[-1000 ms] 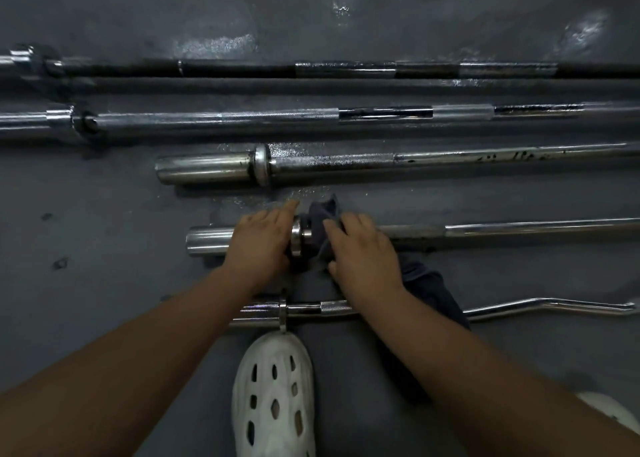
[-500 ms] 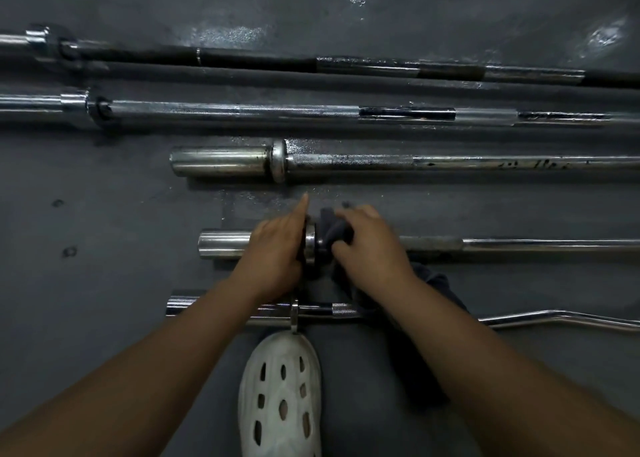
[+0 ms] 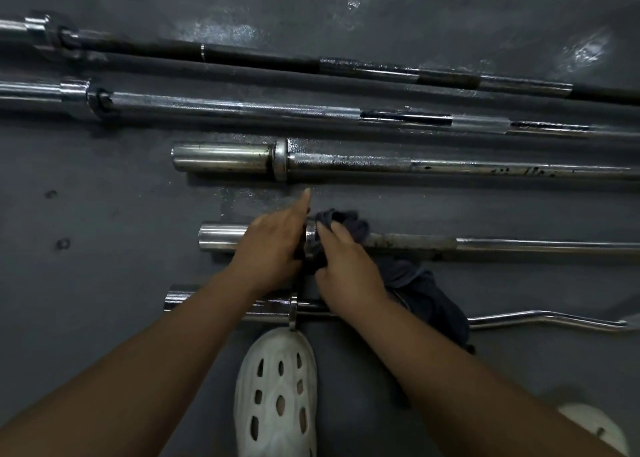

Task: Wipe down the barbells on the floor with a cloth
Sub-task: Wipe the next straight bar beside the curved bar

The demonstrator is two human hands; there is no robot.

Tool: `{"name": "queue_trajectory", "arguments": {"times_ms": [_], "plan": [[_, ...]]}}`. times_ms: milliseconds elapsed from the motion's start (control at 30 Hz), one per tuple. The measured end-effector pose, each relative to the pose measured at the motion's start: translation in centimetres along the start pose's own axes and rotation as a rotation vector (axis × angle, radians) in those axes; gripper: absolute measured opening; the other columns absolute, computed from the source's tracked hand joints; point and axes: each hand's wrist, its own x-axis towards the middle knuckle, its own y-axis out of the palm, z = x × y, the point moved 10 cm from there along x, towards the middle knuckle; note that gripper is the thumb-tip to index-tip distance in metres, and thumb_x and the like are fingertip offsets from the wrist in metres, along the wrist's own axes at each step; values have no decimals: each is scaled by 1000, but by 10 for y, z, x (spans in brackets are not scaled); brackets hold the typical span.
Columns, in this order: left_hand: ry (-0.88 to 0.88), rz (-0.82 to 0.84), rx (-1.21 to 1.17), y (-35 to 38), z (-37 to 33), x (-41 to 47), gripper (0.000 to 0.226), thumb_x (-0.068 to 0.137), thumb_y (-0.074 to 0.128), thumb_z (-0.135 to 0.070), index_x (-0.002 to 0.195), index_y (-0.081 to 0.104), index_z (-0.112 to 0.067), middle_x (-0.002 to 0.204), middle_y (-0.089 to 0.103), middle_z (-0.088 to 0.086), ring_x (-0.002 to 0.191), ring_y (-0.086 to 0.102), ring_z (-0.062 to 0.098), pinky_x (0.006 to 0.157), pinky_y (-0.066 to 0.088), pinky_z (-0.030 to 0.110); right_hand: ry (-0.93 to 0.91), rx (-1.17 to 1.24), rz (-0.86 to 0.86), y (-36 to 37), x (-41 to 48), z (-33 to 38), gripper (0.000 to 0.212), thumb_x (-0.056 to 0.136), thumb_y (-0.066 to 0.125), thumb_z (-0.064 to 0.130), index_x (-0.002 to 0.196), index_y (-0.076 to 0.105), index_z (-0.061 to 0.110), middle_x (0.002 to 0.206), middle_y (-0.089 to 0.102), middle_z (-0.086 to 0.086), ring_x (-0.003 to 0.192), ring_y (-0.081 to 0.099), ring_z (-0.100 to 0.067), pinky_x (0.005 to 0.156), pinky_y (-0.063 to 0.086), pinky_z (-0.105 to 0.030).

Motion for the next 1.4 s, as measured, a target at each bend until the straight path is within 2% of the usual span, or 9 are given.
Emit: {"name": "queue_trajectory", "arguments": {"times_ms": [200,267,367,433,667,800,1000,1167,1400], "plan": [[-60,23,-27,5,6,-1,119,70,74,-23,158,-6,-14,150,45,3,129,48,28,107,32,38,-76,201,-55,-26,-16,-29,49,73,55,12,120,67,19,124,61,2,116,58,-20,99,45,-31],[-75,59,-89,6,7,0,117,72,72,-18,158,-8,-16,154,41,2,133,45,28,109,31,37,86,336,-165,-38,-4,-45,62,77,59,6,137,55,21,131,59,0,120,57,-22,101,43,-27],[-94,133,-103,6,9,4,113,77,73,-19,158,-6,-19,149,47,7,128,49,29,104,37,35,142,283,27,-7,4,-18,97,81,63,10,157,9,35,141,54,-5,119,57,-29,96,49,-36],[-96,163,-121,7,12,4,111,77,74,-20,159,-1,-21,146,48,7,128,50,29,104,39,36,64,146,116,9,-7,-1,97,82,61,14,157,3,37,147,49,-4,122,55,-31,95,49,-37],[-99,206,26,20,5,-10,103,75,71,-32,157,9,-25,149,44,2,135,42,25,104,32,36,238,-197,42,-17,-11,-44,36,82,58,21,117,51,26,124,58,-4,106,62,-34,78,49,-38],[-129,287,-45,23,5,-8,104,79,70,-33,158,3,-25,154,39,3,138,40,23,107,29,36,127,-179,49,15,-14,-4,53,84,60,18,134,41,24,131,47,-4,106,60,-35,78,50,-41],[-107,221,-172,11,-1,-17,93,78,70,-29,156,19,-26,156,35,1,140,35,23,111,26,31,294,-258,19,-42,-15,-89,26,84,56,31,109,57,24,118,60,-6,100,63,-31,70,42,-33],[-60,107,-334,10,-34,-11,96,72,58,-17,157,14,-19,157,32,6,141,32,25,114,28,37,114,-174,-18,6,-11,-15,57,88,58,29,140,34,27,130,48,-5,102,62,-37,71,48,-42],[18,88,15,21,-29,-26,96,70,45,-49,156,19,-15,151,41,9,137,39,27,113,27,41,134,-245,-65,-38,-16,-75,37,85,54,28,122,57,29,127,56,2,105,62,-30,79,50,-39]]}}
